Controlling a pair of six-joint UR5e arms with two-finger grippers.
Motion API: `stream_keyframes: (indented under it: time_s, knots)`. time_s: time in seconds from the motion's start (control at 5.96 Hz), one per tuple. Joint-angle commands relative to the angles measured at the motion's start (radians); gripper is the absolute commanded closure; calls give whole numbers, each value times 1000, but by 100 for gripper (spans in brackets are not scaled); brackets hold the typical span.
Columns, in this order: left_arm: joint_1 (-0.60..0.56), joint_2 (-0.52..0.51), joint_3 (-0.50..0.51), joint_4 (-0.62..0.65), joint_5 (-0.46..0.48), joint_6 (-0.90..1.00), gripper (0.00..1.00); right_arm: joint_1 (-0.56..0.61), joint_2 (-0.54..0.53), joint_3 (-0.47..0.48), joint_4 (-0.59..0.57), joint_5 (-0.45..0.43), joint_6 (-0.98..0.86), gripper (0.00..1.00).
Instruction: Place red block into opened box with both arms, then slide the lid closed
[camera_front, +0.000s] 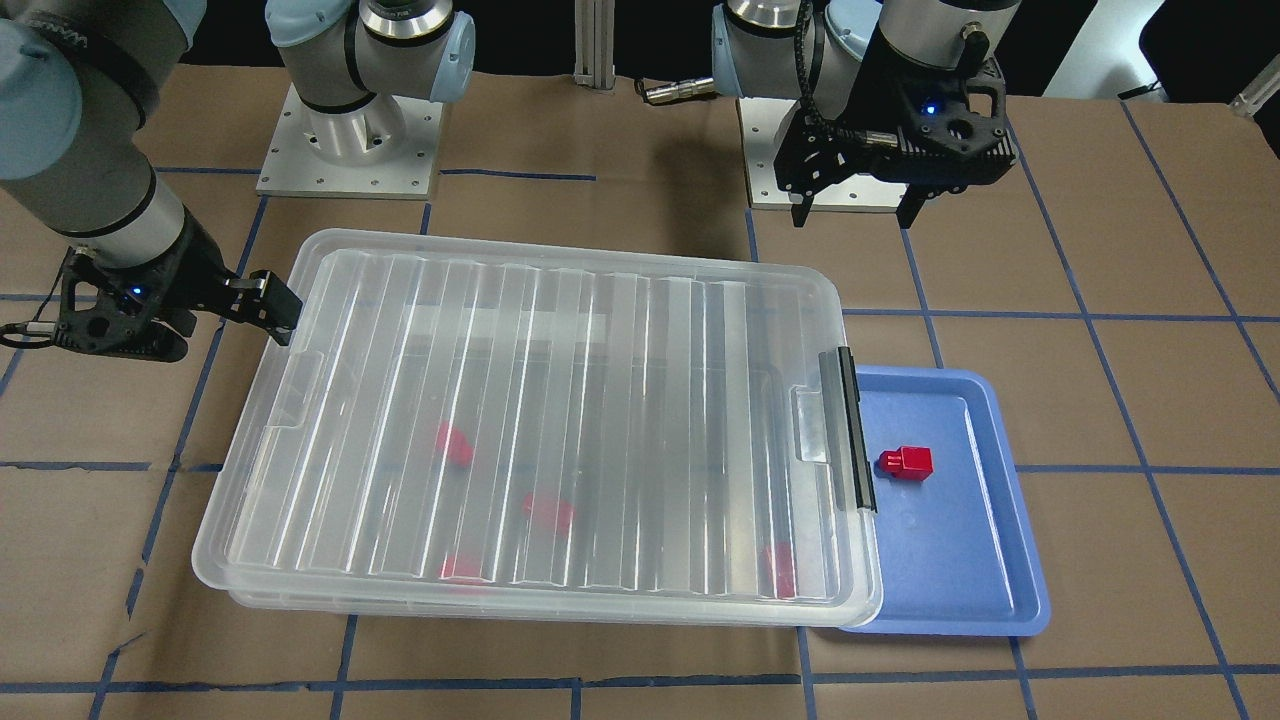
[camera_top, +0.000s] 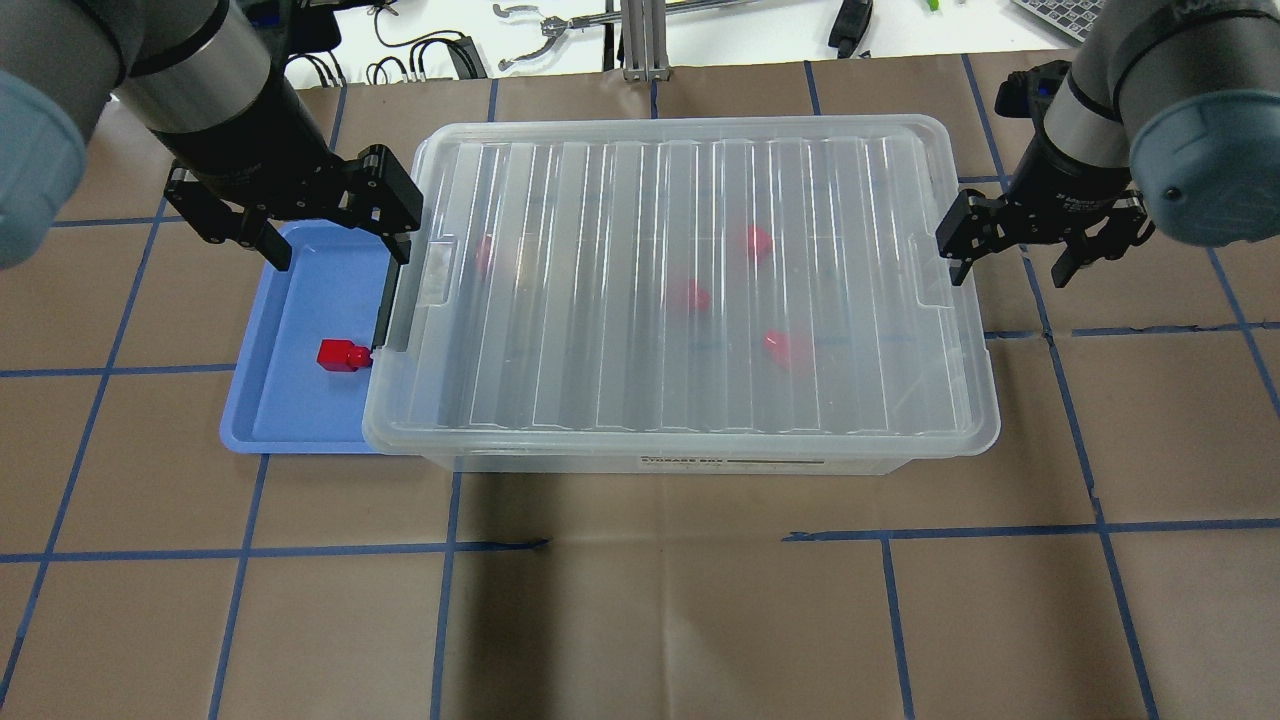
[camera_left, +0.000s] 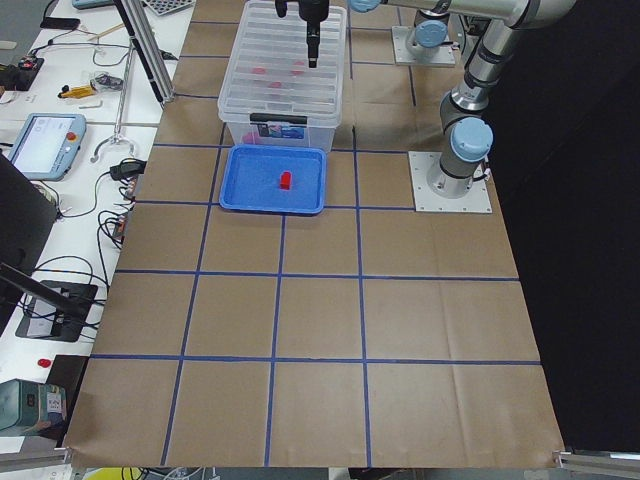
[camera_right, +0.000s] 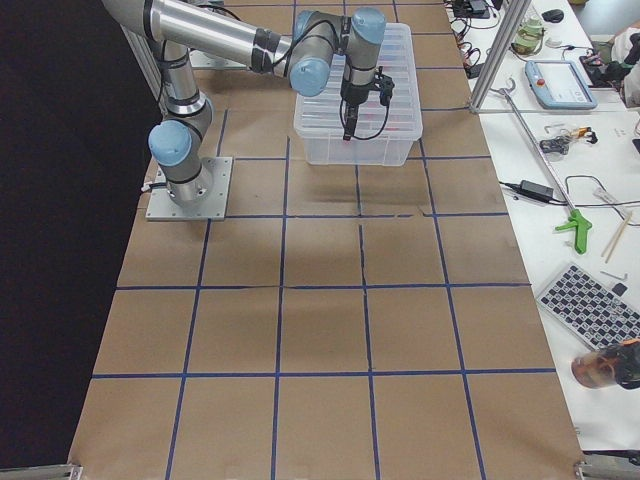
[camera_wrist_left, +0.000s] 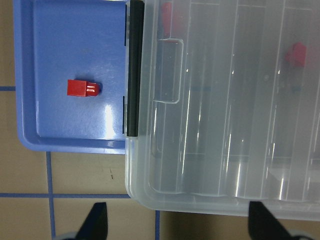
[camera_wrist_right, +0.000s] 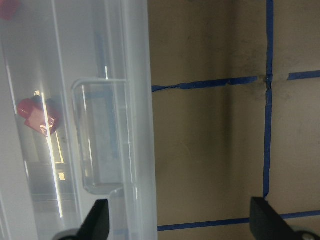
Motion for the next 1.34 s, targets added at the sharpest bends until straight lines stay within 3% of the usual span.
stream_keyframes:
  time_s: [0.0,0.67,1.17]
  knots:
    - [0,0,0,0,-1,0,2,1,3,32,-16,-6,0,0]
    - [-1,0,-2,0,-1,0,2,-14,14,58,-61,-17,-13,0]
    - [0,2,-4,0,-1,0,2,-42,14,58,-61,-77,-34,0]
